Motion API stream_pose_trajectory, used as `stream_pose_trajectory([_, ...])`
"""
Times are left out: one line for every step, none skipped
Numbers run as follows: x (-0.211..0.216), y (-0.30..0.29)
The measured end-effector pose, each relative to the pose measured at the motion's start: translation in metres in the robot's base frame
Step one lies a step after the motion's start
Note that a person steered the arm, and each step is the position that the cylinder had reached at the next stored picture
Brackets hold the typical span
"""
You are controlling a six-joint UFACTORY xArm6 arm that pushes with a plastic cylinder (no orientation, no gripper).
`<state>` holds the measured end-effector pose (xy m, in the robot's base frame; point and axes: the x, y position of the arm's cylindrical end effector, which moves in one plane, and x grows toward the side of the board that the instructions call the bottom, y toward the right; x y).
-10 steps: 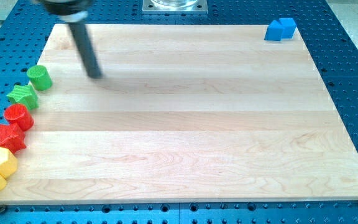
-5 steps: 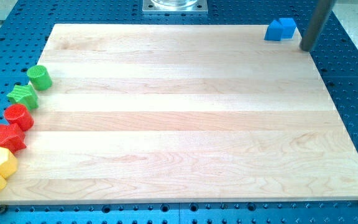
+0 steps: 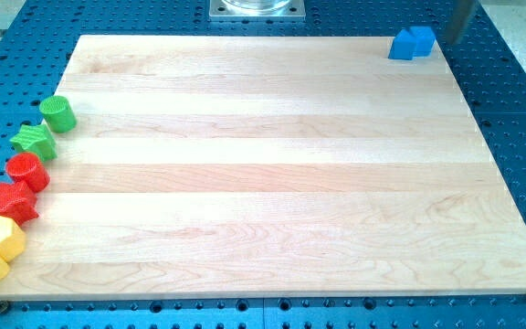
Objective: Place the cube on the top of the green circle
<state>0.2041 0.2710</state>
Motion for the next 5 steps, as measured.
stream_pose_trajectory([0.031, -0.163])
stream_pose_trajectory([0.036, -0.215])
stream_pose_trajectory([0.028, -0.134])
stream_pose_trajectory([-0.009, -0.164])
stream_pose_trajectory([-0.010, -0.242])
